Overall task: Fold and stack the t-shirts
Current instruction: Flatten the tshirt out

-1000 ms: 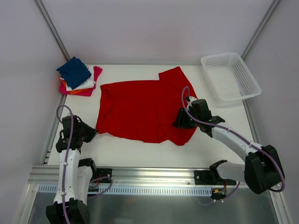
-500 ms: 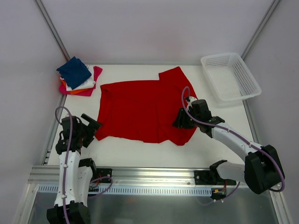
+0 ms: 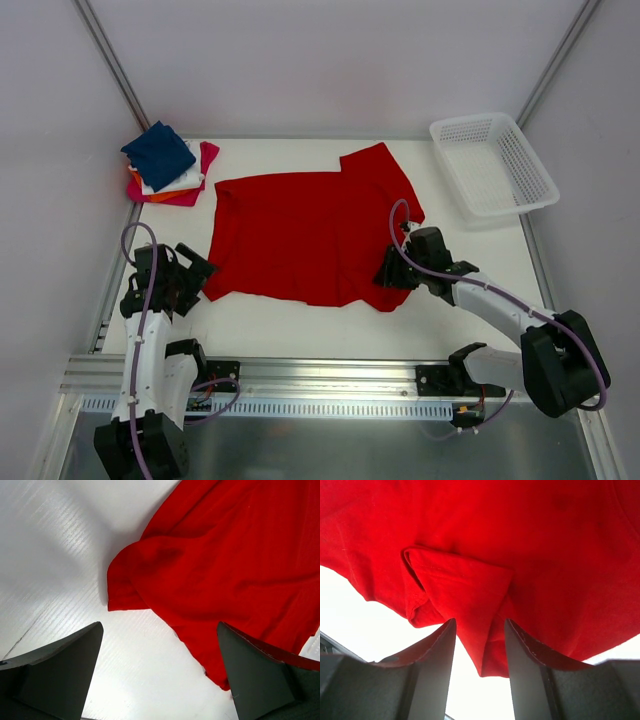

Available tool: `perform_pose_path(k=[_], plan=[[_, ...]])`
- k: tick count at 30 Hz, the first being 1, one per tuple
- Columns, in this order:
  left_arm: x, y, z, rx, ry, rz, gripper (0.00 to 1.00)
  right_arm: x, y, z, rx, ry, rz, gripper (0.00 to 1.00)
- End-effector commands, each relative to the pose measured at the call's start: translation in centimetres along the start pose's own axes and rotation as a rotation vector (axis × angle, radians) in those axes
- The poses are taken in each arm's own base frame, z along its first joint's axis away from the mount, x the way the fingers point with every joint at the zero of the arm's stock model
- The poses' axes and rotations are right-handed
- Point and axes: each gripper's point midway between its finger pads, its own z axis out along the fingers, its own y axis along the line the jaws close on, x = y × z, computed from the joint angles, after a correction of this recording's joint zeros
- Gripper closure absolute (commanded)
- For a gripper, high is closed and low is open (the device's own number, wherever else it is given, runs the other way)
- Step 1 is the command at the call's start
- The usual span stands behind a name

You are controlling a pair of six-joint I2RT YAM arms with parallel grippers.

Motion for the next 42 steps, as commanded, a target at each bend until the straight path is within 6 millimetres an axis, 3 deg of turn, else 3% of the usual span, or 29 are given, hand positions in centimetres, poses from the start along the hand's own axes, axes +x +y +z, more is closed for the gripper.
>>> perform_pose_path(k=[1,10,20,25,29,30,35,37,42], plan=[[-0.9,-1.0,-0.2,0.027,-0.027,0.039,0.01,-1.3,0.8,-0.2,-0.028,-0.067,0.007,0.53],[-0.9,-0.8,0.1,0.02,-0.022,0.054,0.01,-0.8,0.3,1.9,-0.033,-0.042,0.015,0.58],[-1.0,-0.6,0.5,0.008,-0.019,0.057,0.01,-0.7,0.3,2.7,-0.039,-0.035,0.021,0.59],[-0.8,-0.6,0.8,0.01,-0.006,0.052,0.01,-0.7,0.2,3.0,-0.036,-0.024,0.018,0.74],[-0.7,-0.5,1.0,0.01,-0.002,0.051,0.01,-0.8,0.2,2.8,-0.034,-0.028,0.016,0.92],[-0.7,-0.5,1.0,0.011,-0.003,0.053,0.01,-0.9,0.2,2.6,-0.031,-0.035,0.015,1.0],[-0.5,-0.5,1.0,0.017,0.001,0.051,0.01,-1.6,0.6,0.9,-0.028,-0.071,0.0,1.0],[-0.4,-0.4,1.1,0.016,0.004,0.05,0.01,-2.9,1.6,-0.8,-0.053,-0.141,-0.023,1.0],[-0.1,-0.5,1.2,0.029,0.011,0.052,0.01,-3.7,2.1,-5.3,-0.045,-0.243,-0.072,1.0]])
